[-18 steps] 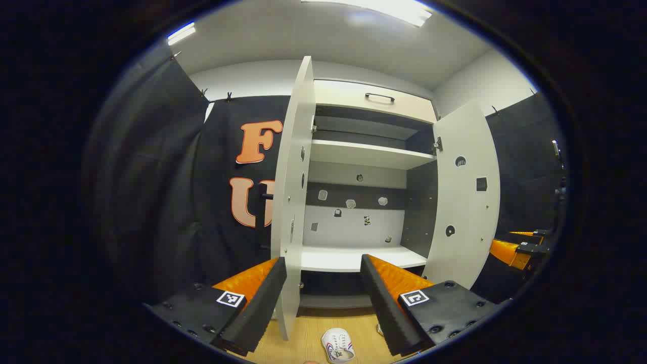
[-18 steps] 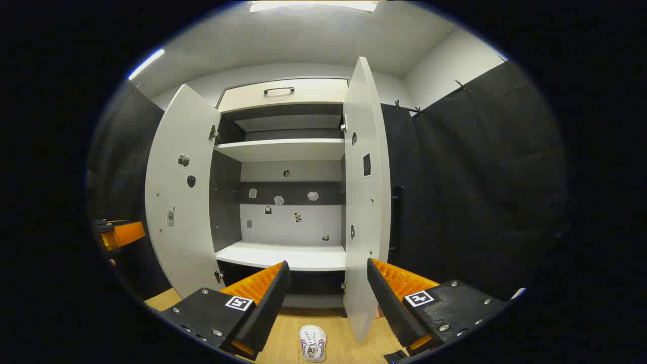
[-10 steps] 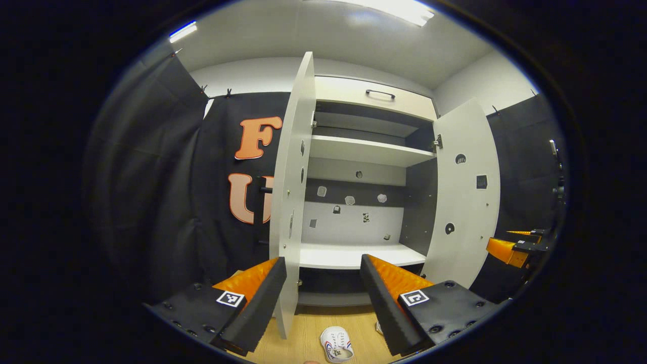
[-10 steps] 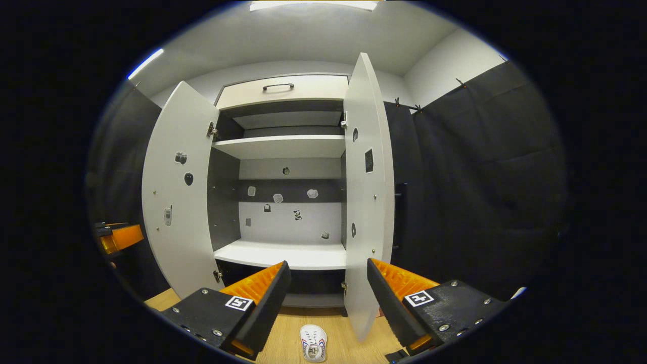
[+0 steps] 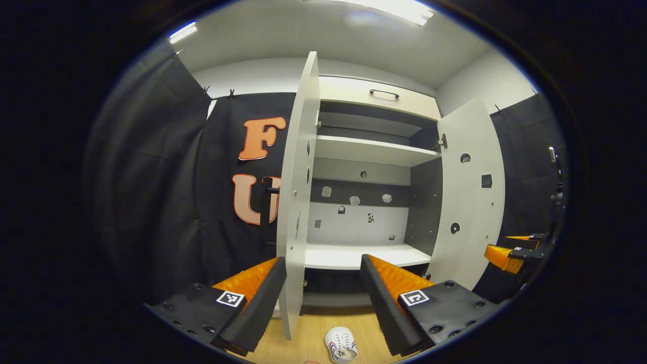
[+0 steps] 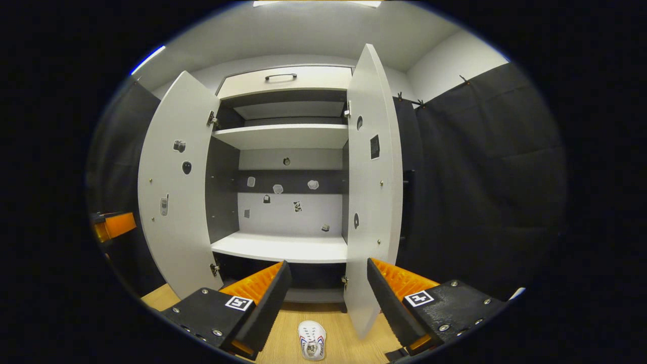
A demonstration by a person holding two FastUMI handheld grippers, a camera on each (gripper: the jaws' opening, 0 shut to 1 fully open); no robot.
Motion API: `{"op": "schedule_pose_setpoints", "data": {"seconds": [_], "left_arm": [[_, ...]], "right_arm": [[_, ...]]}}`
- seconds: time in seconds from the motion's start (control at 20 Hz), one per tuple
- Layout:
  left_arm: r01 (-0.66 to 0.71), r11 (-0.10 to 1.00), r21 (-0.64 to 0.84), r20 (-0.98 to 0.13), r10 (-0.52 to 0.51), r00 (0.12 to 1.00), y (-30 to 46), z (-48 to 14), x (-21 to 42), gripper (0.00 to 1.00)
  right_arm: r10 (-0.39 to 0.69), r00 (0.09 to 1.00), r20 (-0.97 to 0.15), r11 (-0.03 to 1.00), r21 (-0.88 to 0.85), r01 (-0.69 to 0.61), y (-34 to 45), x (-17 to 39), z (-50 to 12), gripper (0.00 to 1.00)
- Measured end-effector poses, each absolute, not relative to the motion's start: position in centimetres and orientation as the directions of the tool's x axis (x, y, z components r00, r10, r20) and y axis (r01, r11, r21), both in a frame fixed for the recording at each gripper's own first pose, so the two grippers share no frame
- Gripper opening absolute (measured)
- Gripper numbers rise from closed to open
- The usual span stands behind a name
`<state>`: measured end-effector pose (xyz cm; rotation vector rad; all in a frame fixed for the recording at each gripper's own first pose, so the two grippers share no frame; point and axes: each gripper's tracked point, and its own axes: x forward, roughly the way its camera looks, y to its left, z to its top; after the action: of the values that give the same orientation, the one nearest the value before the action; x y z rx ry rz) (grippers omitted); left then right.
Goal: Grab one shoe with the right hand and put it into the shoe cabinet, grab the other shoe with the left hand and put it into the shoe cabinet; then close the right door with the right hand and the left door with the left hand.
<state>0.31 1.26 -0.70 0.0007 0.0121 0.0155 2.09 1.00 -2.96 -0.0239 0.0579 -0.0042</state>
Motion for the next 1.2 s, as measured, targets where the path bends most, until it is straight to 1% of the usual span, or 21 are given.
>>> {"op": "schedule_pose_setpoints", "data": {"seconds": [0.05,0.1,0.15,0.25,0.35,0.45,0.5,0.55,0.6,0.7,0.85,0.9,1.2], "left_arm": [[-0.017,1.000,0.001,-0.013,0.017,1.000,1.3,-0.8,0.4,0.94],[-0.018,1.000,0.001,-0.011,0.018,1.000,1.3,-0.7,0.4,0.98],[-0.019,1.000,0.002,-0.010,0.019,1.000,1.4,-0.7,0.3,0.94],[-0.023,1.000,0.005,-0.009,0.023,1.000,1.6,-0.7,0.3,0.98],[-0.028,1.000,0.007,-0.007,0.028,1.000,1.7,-0.6,0.2,0.94],[-0.033,0.999,0.005,-0.004,0.033,0.999,2.0,-0.5,0.2,0.94],[-0.037,0.999,0.005,-0.001,0.037,0.999,2.1,-0.3,0.1,0.96],[-0.042,0.999,0.006,0.002,0.042,0.999,2.3,-0.2,0.0,0.94],[-0.048,0.999,0.006,0.003,0.048,0.999,2.5,-0.1,0.0,0.96],[-0.054,0.999,0.006,0.005,0.054,0.999,2.7,-0.1,-0.1,0.94],[-0.065,0.998,0.011,0.002,0.065,0.998,3.2,-0.1,-0.3,0.94],[-0.070,0.997,0.014,0.001,0.070,0.998,3.4,-0.2,-0.2,0.96],[-0.105,0.994,0.037,-0.011,0.105,0.994,4.5,-0.5,-0.7,0.96]], "right_arm": [[-0.006,0.998,-0.064,1.000,-0.030,0.005,1.1,2.2,-3.5,0.93],[-0.008,0.997,-0.071,0.999,-0.038,0.005,1.1,2.4,-4.0,0.93],[-0.009,0.997,-0.078,0.999,-0.045,0.005,1.2,2.6,-4.7,0.93],[-0.007,0.995,-0.104,0.999,-0.052,0.001,1.5,3.0,-6.3,0.93],[0.005,0.990,-0.143,0.999,-0.047,-0.012,1.8,3.4,-8.5,0.93],[0.010,0.983,-0.186,0.999,-0.041,-0.018,2.0,3.9,-10.9,0.93],[0.011,0.979,-0.205,0.999,-0.039,-0.019,2.1,4.1,-12.2,0.93],[0.011,0.973,-0.230,0.999,-0.038,-0.021,2.1,4.5,-13.6,0.93],[0.012,0.967,-0.253,0.999,-0.038,-0.022,2.2,4.7,-15.2,0.93],[0.012,0.952,-0.306,0.999,-0.039,-0.025,2.1,5.1,-18.6,0.93],[0.002,0.918,-0.397,0.998,-0.051,-0.025,2.1,5.8,-24.2,0.94],[-0.003,0.903,-0.429,0.998,-0.053,-0.022,2.0,5.8,-26.2,0.94],[-0.011,0.827,-0.562,1.000,-0.020,-0.001,1.4,6.3,-36.1,0.94]]}}
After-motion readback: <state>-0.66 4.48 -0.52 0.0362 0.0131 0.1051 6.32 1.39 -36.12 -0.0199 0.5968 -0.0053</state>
